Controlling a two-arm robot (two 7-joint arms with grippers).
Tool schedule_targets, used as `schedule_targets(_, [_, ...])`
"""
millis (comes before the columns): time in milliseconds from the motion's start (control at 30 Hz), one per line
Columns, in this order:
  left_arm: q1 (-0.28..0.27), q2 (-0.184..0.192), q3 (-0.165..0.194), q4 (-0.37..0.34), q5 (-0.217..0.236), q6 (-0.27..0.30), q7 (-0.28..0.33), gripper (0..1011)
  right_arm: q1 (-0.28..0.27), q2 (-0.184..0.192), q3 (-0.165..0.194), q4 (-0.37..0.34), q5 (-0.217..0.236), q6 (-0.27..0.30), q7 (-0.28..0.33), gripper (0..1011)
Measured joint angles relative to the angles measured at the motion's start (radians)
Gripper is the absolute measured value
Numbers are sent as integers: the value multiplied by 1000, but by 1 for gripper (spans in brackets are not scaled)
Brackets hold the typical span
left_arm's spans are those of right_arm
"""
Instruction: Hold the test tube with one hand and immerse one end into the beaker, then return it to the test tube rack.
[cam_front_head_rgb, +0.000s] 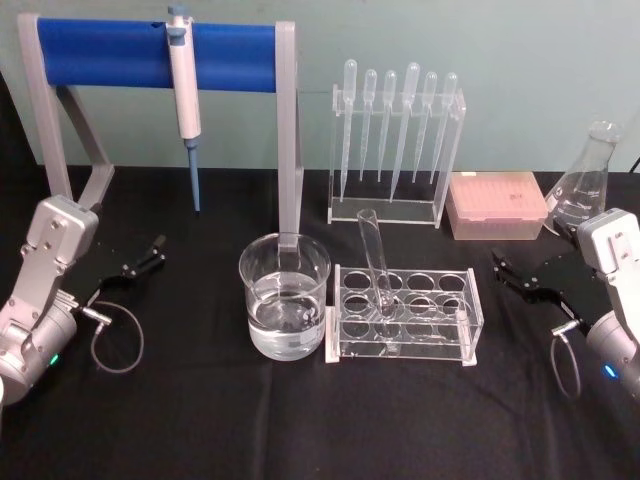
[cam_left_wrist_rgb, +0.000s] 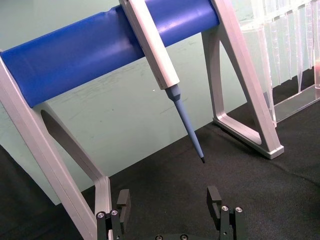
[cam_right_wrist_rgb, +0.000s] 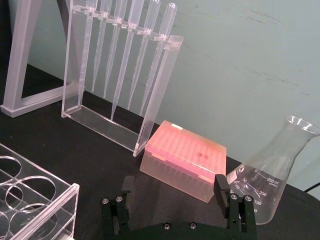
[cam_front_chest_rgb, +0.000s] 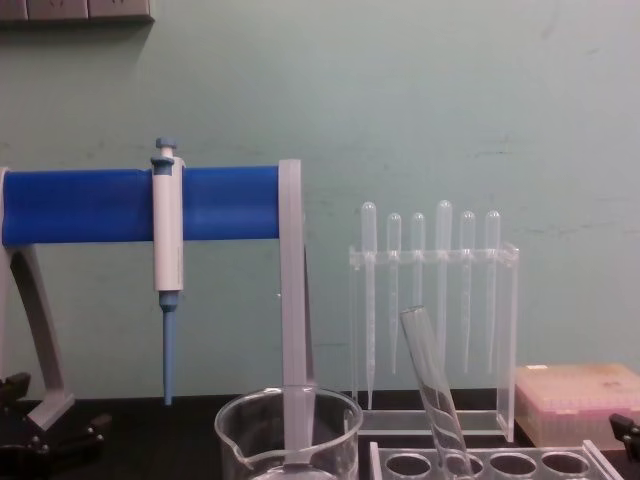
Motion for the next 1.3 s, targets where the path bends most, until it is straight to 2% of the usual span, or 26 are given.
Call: schedule_targets(1300, [0, 0, 0, 0, 0, 0, 0, 1000, 0, 0, 0, 0, 0, 0, 0, 1002])
